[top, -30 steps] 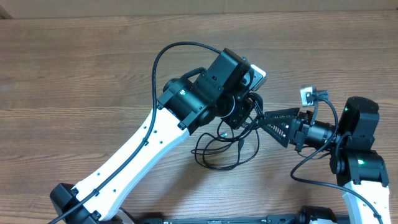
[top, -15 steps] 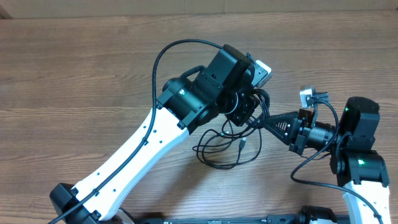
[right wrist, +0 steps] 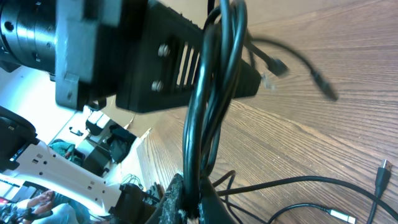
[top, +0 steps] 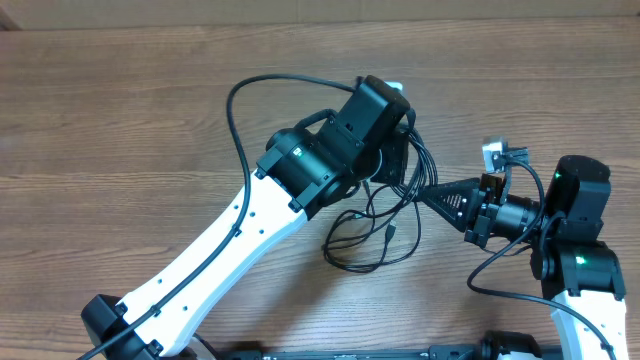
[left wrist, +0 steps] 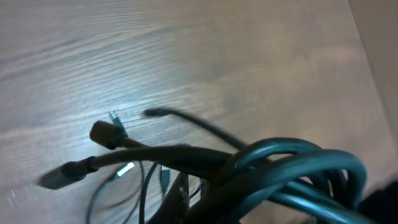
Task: Untangle cables
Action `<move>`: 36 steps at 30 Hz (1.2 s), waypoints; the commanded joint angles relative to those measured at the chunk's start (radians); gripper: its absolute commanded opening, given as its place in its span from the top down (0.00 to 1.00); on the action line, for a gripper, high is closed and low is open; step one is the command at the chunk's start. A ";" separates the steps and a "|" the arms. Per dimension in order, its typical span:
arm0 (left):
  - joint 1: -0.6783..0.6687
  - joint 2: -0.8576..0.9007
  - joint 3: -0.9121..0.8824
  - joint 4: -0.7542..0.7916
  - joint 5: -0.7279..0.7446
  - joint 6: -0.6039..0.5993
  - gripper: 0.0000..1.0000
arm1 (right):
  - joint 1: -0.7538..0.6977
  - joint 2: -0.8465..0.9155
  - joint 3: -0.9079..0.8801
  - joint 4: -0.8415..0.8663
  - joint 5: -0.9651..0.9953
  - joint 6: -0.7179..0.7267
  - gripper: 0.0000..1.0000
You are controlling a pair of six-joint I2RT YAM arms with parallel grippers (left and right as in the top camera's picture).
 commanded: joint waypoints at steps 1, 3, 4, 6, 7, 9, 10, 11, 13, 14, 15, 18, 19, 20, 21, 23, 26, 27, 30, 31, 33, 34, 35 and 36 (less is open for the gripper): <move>0.013 0.007 0.013 0.013 -0.171 -0.318 0.96 | -0.001 -0.006 0.004 -0.004 -0.031 -0.001 0.96; 0.014 0.007 0.013 0.013 -0.176 -0.399 0.96 | -0.001 -0.006 0.004 -0.005 -0.023 -0.001 0.96; 0.014 0.007 0.013 0.014 -0.183 -0.415 0.96 | -0.001 -0.006 0.004 -0.005 -0.017 -0.001 0.96; 0.013 0.007 0.013 0.011 -0.201 -0.412 0.96 | -0.001 -0.006 0.004 -0.005 -0.016 -0.001 0.96; 0.013 0.007 0.013 0.011 -0.200 -0.384 0.96 | -0.001 -0.006 0.004 -0.005 -0.016 -0.001 0.96; 0.013 0.007 0.013 0.005 -0.200 -0.300 0.96 | -0.001 -0.006 0.004 -0.005 -0.005 0.000 0.82; 0.013 0.007 0.013 0.003 -0.199 -0.241 0.96 | -0.001 -0.006 0.004 -0.005 -0.001 0.000 0.70; 0.013 0.007 0.013 0.000 -0.199 -0.195 0.96 | -0.001 -0.006 0.004 -0.005 -0.001 0.000 0.60; 0.011 0.007 0.013 -0.007 -0.189 -0.076 0.96 | -0.001 -0.006 0.004 -0.005 -0.001 0.000 0.42; 0.011 0.007 0.013 -0.012 -0.174 -0.005 0.96 | -0.001 -0.006 0.004 -0.005 -0.001 0.000 0.36; 0.011 0.007 0.013 -0.017 -0.151 0.090 0.96 | -0.001 -0.006 0.004 -0.005 0.000 0.000 0.30; 0.011 0.007 0.013 -0.058 -0.056 0.400 0.96 | -0.001 -0.006 0.004 -0.005 0.000 0.000 0.24; 0.011 0.007 0.013 -0.072 -0.026 0.474 0.96 | -0.001 -0.006 0.004 -0.005 0.000 0.000 0.23; 0.011 0.007 0.013 -0.087 0.014 0.554 0.96 | -0.001 -0.006 0.004 -0.005 0.002 0.000 0.23; 0.011 0.007 0.013 -0.095 0.048 0.608 0.96 | -0.001 -0.006 0.004 -0.005 0.004 0.000 0.22; 0.011 0.007 0.013 -0.100 0.144 0.706 0.95 | -0.001 -0.006 0.004 -0.005 0.003 0.000 0.22; 0.011 0.008 0.013 -0.079 0.171 0.713 0.96 | -0.001 -0.006 0.004 -0.005 0.003 0.000 0.23; 0.011 0.010 0.013 -0.066 0.177 0.708 0.96 | -0.001 -0.006 0.004 -0.005 0.002 0.000 0.24; 0.011 0.013 0.013 -0.034 0.179 0.645 0.96 | -0.001 -0.006 0.004 -0.006 0.002 -0.001 0.28; 0.011 0.013 0.013 -0.031 0.180 0.636 0.96 | -0.001 -0.006 0.004 -0.005 0.002 -0.001 0.31; 0.011 0.013 0.013 -0.026 0.179 0.602 0.96 | -0.001 -0.006 0.004 -0.006 0.002 -0.001 0.51; 0.011 0.013 0.013 -0.025 0.180 0.583 0.96 | -0.001 -0.006 0.004 -0.007 0.002 -0.001 0.59; 0.010 0.013 0.013 -0.025 0.180 0.547 0.96 | -0.001 -0.006 0.004 -0.008 0.003 -0.001 0.66; 0.010 0.013 0.013 -0.024 0.180 0.530 0.96 | -0.001 -0.006 0.004 -0.006 0.007 0.000 0.71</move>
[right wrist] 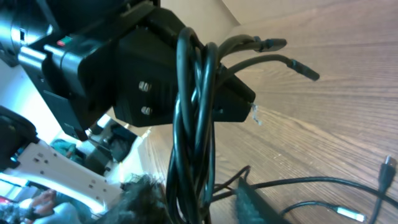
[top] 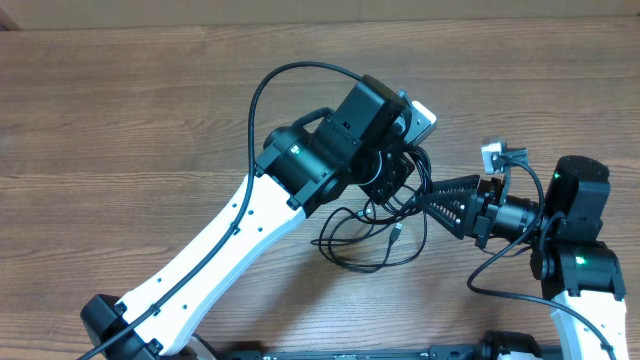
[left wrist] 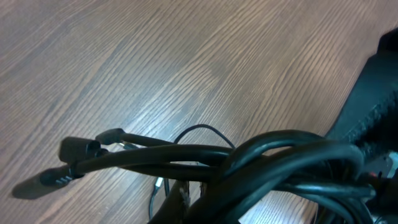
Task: Untangle cables
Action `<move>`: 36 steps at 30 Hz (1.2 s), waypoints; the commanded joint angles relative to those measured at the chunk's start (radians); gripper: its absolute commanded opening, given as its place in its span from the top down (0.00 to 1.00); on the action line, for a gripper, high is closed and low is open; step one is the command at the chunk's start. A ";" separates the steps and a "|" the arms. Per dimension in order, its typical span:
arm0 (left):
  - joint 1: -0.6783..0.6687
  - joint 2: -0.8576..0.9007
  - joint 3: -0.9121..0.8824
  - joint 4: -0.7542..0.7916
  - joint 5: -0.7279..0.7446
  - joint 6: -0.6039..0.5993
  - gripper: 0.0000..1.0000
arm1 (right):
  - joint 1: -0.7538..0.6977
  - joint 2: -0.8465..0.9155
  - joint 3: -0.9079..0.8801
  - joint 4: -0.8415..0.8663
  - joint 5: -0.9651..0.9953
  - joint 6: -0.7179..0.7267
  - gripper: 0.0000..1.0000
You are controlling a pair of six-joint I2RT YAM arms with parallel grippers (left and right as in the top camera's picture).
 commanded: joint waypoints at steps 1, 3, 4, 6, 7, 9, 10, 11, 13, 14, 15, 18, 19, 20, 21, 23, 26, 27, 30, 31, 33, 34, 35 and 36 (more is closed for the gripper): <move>0.002 0.012 0.013 0.008 0.020 -0.082 0.96 | -0.002 -0.006 0.004 0.005 0.015 -0.002 0.76; 0.000 0.012 0.013 0.008 0.020 -0.082 0.96 | -0.002 -0.006 0.004 0.004 0.021 -0.002 0.85; -0.002 0.012 0.013 0.008 0.019 -0.082 0.96 | -0.001 -0.006 0.004 0.004 0.021 -0.002 0.87; -0.003 0.012 0.013 0.008 0.016 -0.084 0.96 | -0.002 -0.006 0.004 0.005 0.021 -0.002 0.93; -0.002 0.012 0.013 0.007 0.003 -0.100 0.96 | -0.002 -0.006 0.004 0.004 0.021 -0.002 0.95; 0.003 0.012 0.013 0.007 -0.070 -0.208 0.96 | -0.002 -0.006 0.004 -0.003 0.021 -0.002 0.96; 0.005 0.012 0.013 0.004 -0.126 -0.303 0.96 | -0.002 -0.006 0.004 -0.006 0.021 -0.002 0.96; 0.008 0.012 0.013 0.003 -0.174 -0.390 0.96 | -0.002 -0.006 0.004 -0.006 0.021 -0.002 0.96; 0.015 0.012 0.013 0.012 -0.224 -0.522 0.96 | -0.002 -0.006 0.004 -0.006 0.021 -0.002 0.96; 0.018 0.012 0.013 0.017 -0.229 -0.560 0.96 | -0.002 -0.006 0.004 -0.006 0.021 -0.002 0.96; 0.022 0.012 0.013 0.023 -0.229 -0.592 0.96 | -0.002 -0.006 0.004 -0.006 0.021 -0.002 0.96; 0.033 0.012 0.013 0.022 -0.251 -0.698 0.96 | -0.002 -0.006 0.004 -0.007 0.021 -0.002 0.96; 0.041 0.012 0.013 0.023 -0.257 -0.748 0.96 | -0.002 -0.006 0.004 -0.012 0.021 -0.002 0.96; 0.047 0.012 0.013 0.024 -0.259 -0.790 0.96 | -0.002 -0.006 0.004 -0.014 0.021 -0.002 0.96; 0.051 0.012 0.013 0.024 -0.264 -0.826 0.96 | -0.002 -0.006 0.004 -0.015 0.021 -0.002 0.96; 0.060 0.012 0.013 0.023 -0.272 -0.892 0.96 | -0.002 -0.006 0.004 -0.013 0.021 -0.002 0.96; 0.077 0.012 0.013 0.022 -0.272 -0.980 0.96 | -0.002 -0.006 0.004 -0.014 0.024 -0.002 0.96; 0.081 0.012 0.013 0.023 -0.272 -0.995 0.95 | -0.002 -0.006 0.004 -0.014 0.024 -0.002 0.96; 0.086 0.012 0.013 0.023 -0.273 -1.034 0.96 | -0.002 -0.006 0.004 -0.014 0.025 -0.002 0.96; 0.086 0.012 0.013 0.023 -0.274 -1.036 0.96 | -0.002 -0.006 0.004 -0.014 0.024 -0.002 0.96; 0.086 0.012 0.013 0.023 -0.276 -1.038 0.96 | -0.002 -0.006 0.004 -0.015 0.025 -0.002 0.96; 0.086 0.012 0.013 0.022 -0.282 -1.049 0.95 | -0.002 -0.006 0.004 -0.014 0.029 -0.002 0.96; 0.086 0.012 0.013 0.022 -0.286 -1.061 0.95 | -0.002 -0.006 0.004 -0.014 0.037 -0.002 0.96; 0.086 0.012 0.013 0.019 -0.290 -1.078 0.96 | -0.002 -0.006 0.004 -0.017 0.042 -0.002 0.96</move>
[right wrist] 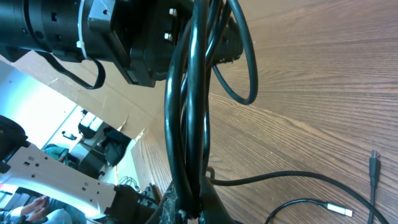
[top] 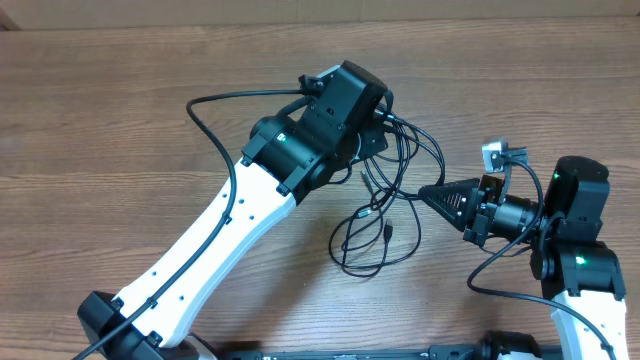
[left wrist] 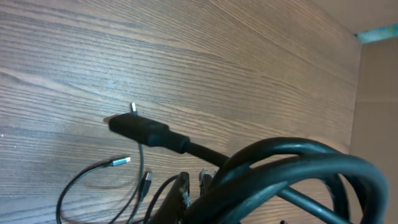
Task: Untangle cables
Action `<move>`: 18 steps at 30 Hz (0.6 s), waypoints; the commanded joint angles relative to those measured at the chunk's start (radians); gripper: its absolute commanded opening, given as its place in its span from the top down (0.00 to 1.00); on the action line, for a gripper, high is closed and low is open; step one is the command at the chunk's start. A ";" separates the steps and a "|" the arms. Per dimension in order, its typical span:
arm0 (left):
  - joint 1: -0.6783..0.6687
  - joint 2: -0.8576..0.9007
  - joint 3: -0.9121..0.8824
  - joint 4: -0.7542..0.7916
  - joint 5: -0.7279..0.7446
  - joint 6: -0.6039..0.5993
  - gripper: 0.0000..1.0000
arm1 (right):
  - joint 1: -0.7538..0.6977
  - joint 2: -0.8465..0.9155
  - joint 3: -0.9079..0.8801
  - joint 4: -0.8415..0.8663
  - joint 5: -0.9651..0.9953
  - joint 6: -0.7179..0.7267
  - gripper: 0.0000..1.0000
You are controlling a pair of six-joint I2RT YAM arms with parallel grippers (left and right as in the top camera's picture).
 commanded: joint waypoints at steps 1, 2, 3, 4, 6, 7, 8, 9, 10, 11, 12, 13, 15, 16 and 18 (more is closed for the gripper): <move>0.014 0.006 0.013 -0.008 -0.064 -0.105 0.96 | -0.001 -0.006 0.004 -0.008 0.005 -0.002 0.96; 0.014 0.006 0.013 -0.030 -0.086 -0.164 0.95 | -0.001 -0.006 0.004 -0.008 0.005 -0.002 0.96; 0.014 0.006 0.013 -0.055 -0.108 -0.224 0.96 | -0.001 -0.006 0.004 -0.008 0.005 -0.002 0.96; 0.016 0.006 0.013 -0.075 -0.124 -0.274 0.95 | -0.001 -0.006 0.004 -0.008 0.005 -0.002 0.96; 0.019 0.006 0.013 -0.132 -0.143 -0.412 0.95 | -0.001 -0.006 0.004 -0.009 0.005 -0.002 0.96; 0.019 0.006 0.013 -0.146 -0.148 -0.444 0.96 | -0.001 -0.006 0.004 -0.008 0.005 -0.002 0.96; 0.019 0.006 0.013 -0.146 -0.149 -0.443 0.96 | -0.001 -0.006 0.004 -0.008 0.005 -0.002 0.96; 0.020 0.006 0.013 -0.144 -0.149 -0.443 0.96 | -0.001 -0.006 0.004 -0.008 0.005 -0.002 0.96; 0.020 0.006 0.013 -0.144 -0.150 -0.436 0.96 | -0.001 -0.006 0.004 -0.008 0.005 -0.002 0.96; 0.020 0.006 0.013 -0.143 -0.153 -0.411 0.96 | -0.001 -0.006 0.004 -0.008 0.005 -0.002 0.96; 0.020 0.006 0.013 -0.143 -0.153 -0.380 0.96 | -0.001 -0.006 0.004 -0.008 0.005 -0.002 0.96; 0.020 0.006 0.013 -0.142 -0.152 -0.341 0.96 | -0.001 -0.006 0.004 -0.008 0.005 -0.002 0.85; 0.020 0.006 0.013 -0.142 -0.151 -0.241 0.96 | -0.001 -0.006 0.004 -0.008 0.032 -0.001 0.45; 0.020 0.006 0.013 -0.142 -0.151 -0.205 0.96 | -0.001 -0.006 0.004 -0.010 0.042 -0.001 0.37; 0.019 0.006 0.013 -0.141 -0.150 -0.097 0.96 | -0.001 -0.006 0.004 -0.016 0.042 -0.001 0.19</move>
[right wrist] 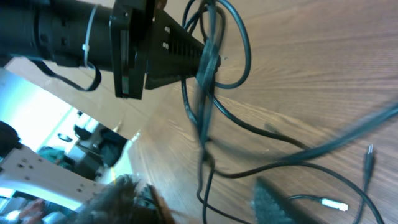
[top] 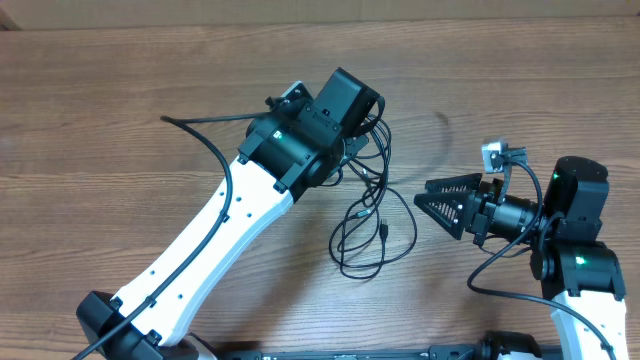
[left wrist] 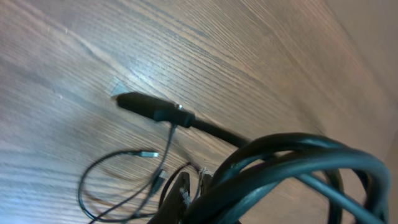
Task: Untangle cables
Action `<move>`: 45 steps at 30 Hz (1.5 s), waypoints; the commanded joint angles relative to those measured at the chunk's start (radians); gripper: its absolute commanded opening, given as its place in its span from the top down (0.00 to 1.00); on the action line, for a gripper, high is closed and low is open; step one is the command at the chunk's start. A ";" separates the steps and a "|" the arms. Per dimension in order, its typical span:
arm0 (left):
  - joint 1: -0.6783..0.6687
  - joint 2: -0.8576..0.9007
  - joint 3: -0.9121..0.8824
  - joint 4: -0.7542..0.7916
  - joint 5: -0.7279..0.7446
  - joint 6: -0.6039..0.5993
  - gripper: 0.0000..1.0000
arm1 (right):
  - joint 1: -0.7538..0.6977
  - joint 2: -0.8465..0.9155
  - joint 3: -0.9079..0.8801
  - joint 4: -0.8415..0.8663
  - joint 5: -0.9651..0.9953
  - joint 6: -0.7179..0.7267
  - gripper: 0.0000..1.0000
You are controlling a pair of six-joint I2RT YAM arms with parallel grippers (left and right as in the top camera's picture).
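A tangle of thin black cables (top: pixel 372 215) hangs from my left gripper (top: pixel 362 140) down to loops on the wooden table (top: pixel 120 90). The left wrist view shows that gripper (left wrist: pixel 193 186) shut on the thick bundle (left wrist: pixel 292 162), with a black plug (left wrist: pixel 152 109) sticking out over the wood. My right gripper (top: pixel 422 193) stands open to the right of the loops, touching none of them. In the right wrist view its fingers (right wrist: pixel 273 196) are spread wide, and the cables (right wrist: pixel 208 81) dangle from the left gripper (right wrist: pixel 168 56) ahead of them.
A long black lead (top: pixel 200 125) arches off the left arm toward the table's left. Small connector ends (right wrist: pixel 333 204) lie on the wood near the right gripper. The table's far edge (top: pixel 320 22) runs along the top.
My right gripper was shut on the bundle and now stands open, clear of it. The cables hang from the left gripper alone, which has shifted slightly left; one strand shows blurred.
Both grippers were shut on the bundle, close together. Then the right gripper was open beside it. Then it was shut on the strands again, with the left gripper farther back and left. Now the right is open and the left alone holds the cables.
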 commanded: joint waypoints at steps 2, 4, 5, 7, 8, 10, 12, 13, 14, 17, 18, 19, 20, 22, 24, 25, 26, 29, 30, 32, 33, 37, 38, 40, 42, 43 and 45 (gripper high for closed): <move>0.006 0.006 0.013 0.006 -0.029 0.283 0.96 | -0.002 -0.006 0.004 -0.001 0.017 -0.004 0.14; 0.006 0.006 0.013 0.027 -0.024 0.418 0.96 | -0.002 -0.006 0.004 -0.001 0.017 -0.004 0.12; 0.006 0.006 0.013 0.044 -0.010 0.516 0.96 | -0.002 -0.006 0.004 -0.002 0.017 -0.004 0.12; 0.004 0.006 0.013 0.077 0.053 0.701 0.96 | -0.002 -0.006 0.004 0.000 0.017 -0.004 0.11; 0.002 0.008 0.013 0.101 0.132 0.842 0.96 | -0.002 -0.006 0.004 0.000 0.017 -0.004 0.11; 0.000 0.008 0.013 0.126 0.237 0.978 0.96 | -0.002 -0.006 0.004 -0.001 0.017 -0.004 0.11; -0.003 0.008 0.013 0.154 0.363 1.136 0.88 | -0.002 -0.006 0.004 -0.001 0.017 -0.004 0.11; -0.008 0.008 0.013 0.160 0.397 1.184 0.86 | -0.002 -0.006 0.004 -0.001 0.016 -0.004 0.11; -0.011 0.008 0.013 0.163 0.408 1.199 0.87 | -0.002 -0.006 0.004 -0.001 0.016 -0.004 0.11; -0.017 0.008 0.013 0.167 0.409 1.198 0.95 | -0.001 -0.006 0.004 -0.002 0.005 -0.004 0.13; -0.017 0.008 0.013 0.167 0.417 1.199 0.96 | -0.001 -0.006 0.004 -0.002 0.005 -0.004 0.17; -0.018 0.008 0.013 0.167 0.418 1.198 0.96 | -0.002 -0.006 0.004 -0.001 0.005 -0.004 0.20; -0.018 0.008 0.013 0.167 0.419 1.198 0.96 | -0.002 -0.006 0.004 -0.001 0.005 -0.004 0.24; -0.019 0.008 0.013 0.166 0.423 1.198 0.96 | -0.002 -0.006 0.004 -0.003 0.005 -0.004 0.30; -0.020 0.008 0.013 0.167 0.422 1.198 0.96 | -0.002 -0.006 0.004 -0.005 0.005 -0.004 0.30; -0.020 0.008 0.013 0.167 0.419 1.198 0.96 | -0.002 -0.006 0.004 -0.004 0.006 -0.004 0.30; -0.020 0.008 0.013 0.167 0.414 1.198 0.96 | -0.002 -0.006 0.004 -0.004 0.006 -0.004 0.29; -0.020 0.008 0.013 0.163 0.399 1.198 0.96 | -0.002 -0.006 0.004 -0.005 0.018 -0.003 0.24; -0.020 0.008 0.013 0.159 0.385 1.197 0.96 | -0.002 -0.006 0.004 -0.006 0.027 -0.004 0.22; -0.020 0.009 0.013 0.150 0.314 1.160 0.96 | -0.002 -0.006 0.004 -0.011 0.045 -0.003 0.16; -0.020 0.009 0.013 0.148 0.280 1.139 0.96 | -0.002 -0.005 0.004 -0.012 0.045 -0.003 0.15; -0.020 0.018 0.013 0.144 0.174 1.126 0.80 | -0.002 0.003 0.004 -0.029 0.117 0.005 0.06; -0.020 0.024 0.013 0.146 0.162 1.126 0.74 | -0.002 0.008 0.004 -0.036 0.156 0.033 0.05; -0.020 0.047 0.013 0.149 0.158 1.126 0.67 | -0.002 0.022 0.004 -0.051 0.303 0.151 0.03; -0.020 0.080 0.013 0.147 0.166 1.117 0.66 | -0.002 0.041 0.004 -0.087 0.455 0.265 0.00; -0.020 0.090 0.013 0.145 0.169 1.106 0.66 | -0.002 0.050 0.004 -0.100 0.482 0.272 0.00; -0.020 0.117 0.013 0.141 0.192 1.087 0.67 | -0.002 0.072 0.004 -0.110 0.493 0.255 0.00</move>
